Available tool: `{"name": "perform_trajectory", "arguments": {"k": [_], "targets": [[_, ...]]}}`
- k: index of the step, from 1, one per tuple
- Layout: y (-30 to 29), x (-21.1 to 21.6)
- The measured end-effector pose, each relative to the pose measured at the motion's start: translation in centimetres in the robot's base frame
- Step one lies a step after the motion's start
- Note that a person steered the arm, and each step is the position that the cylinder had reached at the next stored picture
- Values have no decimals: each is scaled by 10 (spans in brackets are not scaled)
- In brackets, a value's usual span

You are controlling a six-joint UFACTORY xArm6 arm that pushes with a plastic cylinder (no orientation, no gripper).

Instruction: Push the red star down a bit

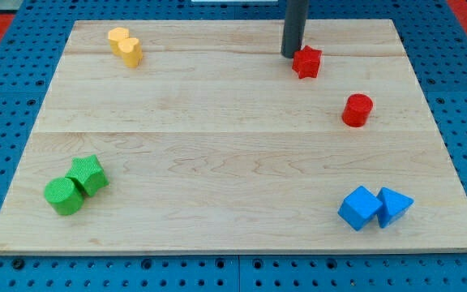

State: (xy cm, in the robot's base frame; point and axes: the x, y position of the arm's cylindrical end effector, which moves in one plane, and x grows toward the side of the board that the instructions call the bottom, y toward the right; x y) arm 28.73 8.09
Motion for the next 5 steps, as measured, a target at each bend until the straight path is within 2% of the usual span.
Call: {"name": "perform_trajectory", "arguments": {"k": [1,2,3,4,5], "targets": [[12,29],[23,24],[12,-2],[53,-14],[87,15]]}}
